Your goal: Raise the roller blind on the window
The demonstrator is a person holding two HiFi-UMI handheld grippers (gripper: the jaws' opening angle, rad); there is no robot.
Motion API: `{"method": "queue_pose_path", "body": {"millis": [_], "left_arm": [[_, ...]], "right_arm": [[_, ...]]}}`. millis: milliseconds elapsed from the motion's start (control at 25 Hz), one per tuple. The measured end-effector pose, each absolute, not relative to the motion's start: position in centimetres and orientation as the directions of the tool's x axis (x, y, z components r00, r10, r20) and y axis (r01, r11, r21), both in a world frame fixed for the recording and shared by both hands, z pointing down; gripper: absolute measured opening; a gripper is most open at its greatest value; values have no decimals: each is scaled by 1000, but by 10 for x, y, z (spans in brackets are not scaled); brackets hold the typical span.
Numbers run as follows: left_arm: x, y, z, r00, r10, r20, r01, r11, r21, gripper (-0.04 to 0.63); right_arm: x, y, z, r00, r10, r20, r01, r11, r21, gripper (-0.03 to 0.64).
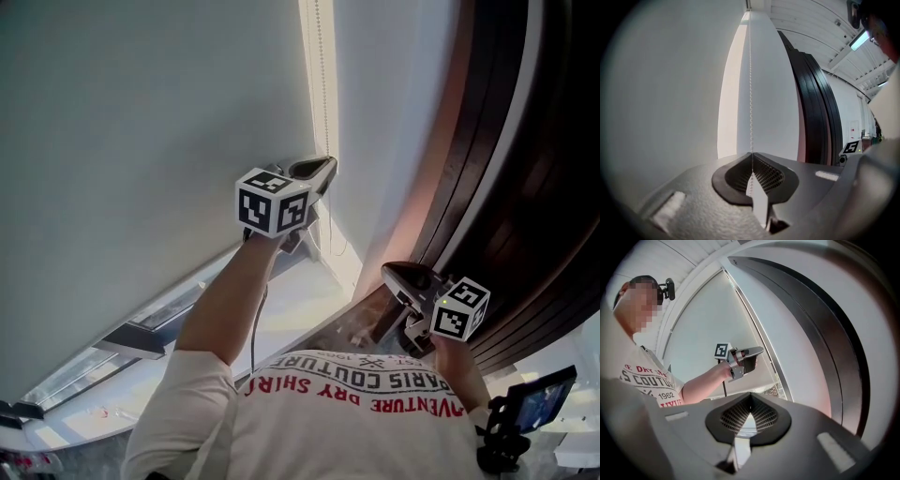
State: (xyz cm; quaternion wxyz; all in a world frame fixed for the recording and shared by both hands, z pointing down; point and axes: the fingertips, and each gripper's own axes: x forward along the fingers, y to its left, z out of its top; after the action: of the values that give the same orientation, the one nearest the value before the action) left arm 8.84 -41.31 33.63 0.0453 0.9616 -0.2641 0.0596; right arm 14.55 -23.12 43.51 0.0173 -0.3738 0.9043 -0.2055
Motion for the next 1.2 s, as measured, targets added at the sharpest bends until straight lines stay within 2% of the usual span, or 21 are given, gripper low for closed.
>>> {"method": "queue_pose_path", "body": {"millis": [160,440,840,1200], "left_arm": [[85,-386,339,869,-468,158,-480,-876,44,8],[83,-341,347,890,-410,200,-425,-904,35,6],[69,-296,342,917,-374,141,-390,-914,113,6],[71,-293,340,929,-334,159,-355,-927,123,6]], "right_arm": [[138,-231,415,-750,-656,88,-632,672,-386,6],[119,-235,358,-806,-590,34,-574,769,-282,6],[85,-248,277,-839,-545,8,-544,837,-64,6],[58,-291,201,-865,-498,-56,-498,867,-29,94]]}}
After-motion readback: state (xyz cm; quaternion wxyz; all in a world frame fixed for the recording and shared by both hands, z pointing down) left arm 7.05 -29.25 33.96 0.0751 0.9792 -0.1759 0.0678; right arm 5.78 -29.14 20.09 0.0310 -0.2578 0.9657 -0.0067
